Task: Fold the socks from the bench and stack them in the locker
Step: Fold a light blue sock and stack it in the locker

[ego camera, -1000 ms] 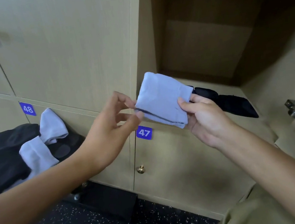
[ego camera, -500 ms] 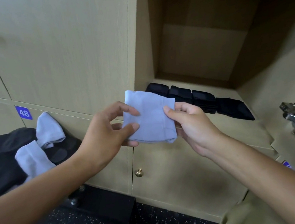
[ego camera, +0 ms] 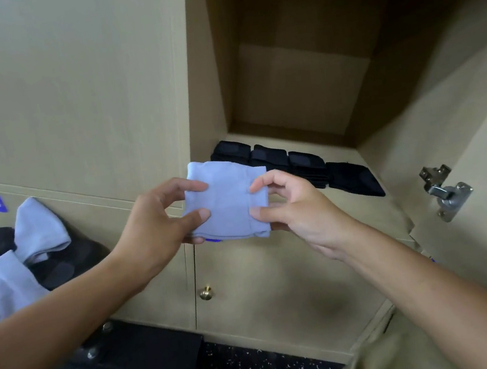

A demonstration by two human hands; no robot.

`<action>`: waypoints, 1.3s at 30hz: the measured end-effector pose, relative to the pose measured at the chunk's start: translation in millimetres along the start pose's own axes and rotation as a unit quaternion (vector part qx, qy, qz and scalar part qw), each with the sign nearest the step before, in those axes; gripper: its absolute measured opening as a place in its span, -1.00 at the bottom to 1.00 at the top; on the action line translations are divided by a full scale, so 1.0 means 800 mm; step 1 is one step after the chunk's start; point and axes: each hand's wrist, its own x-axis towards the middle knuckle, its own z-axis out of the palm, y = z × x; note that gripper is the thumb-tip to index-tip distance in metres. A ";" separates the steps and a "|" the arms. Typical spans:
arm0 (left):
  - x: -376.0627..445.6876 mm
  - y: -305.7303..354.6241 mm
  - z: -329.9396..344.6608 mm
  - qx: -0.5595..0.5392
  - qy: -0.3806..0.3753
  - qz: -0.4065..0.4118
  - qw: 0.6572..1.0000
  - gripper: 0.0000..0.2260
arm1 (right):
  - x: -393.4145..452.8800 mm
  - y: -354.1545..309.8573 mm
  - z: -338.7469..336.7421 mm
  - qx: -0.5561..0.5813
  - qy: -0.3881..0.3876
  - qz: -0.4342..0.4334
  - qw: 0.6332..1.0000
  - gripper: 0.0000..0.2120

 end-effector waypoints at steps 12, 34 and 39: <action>0.010 -0.011 0.016 0.024 -0.079 -0.005 0.997 -0.72 | -0.005 0.008 -0.044 -0.062 0.056 -0.011 0.996 -0.72; 0.005 -0.024 0.023 0.125 -0.200 -0.029 0.971 -0.84 | -0.007 0.043 -0.091 -0.543 0.207 -0.106 0.807 -0.87; 0.002 -0.016 0.020 0.128 -0.194 -0.023 0.972 -0.85 | -0.002 0.063 -0.076 -0.541 0.168 -0.036 0.823 -0.74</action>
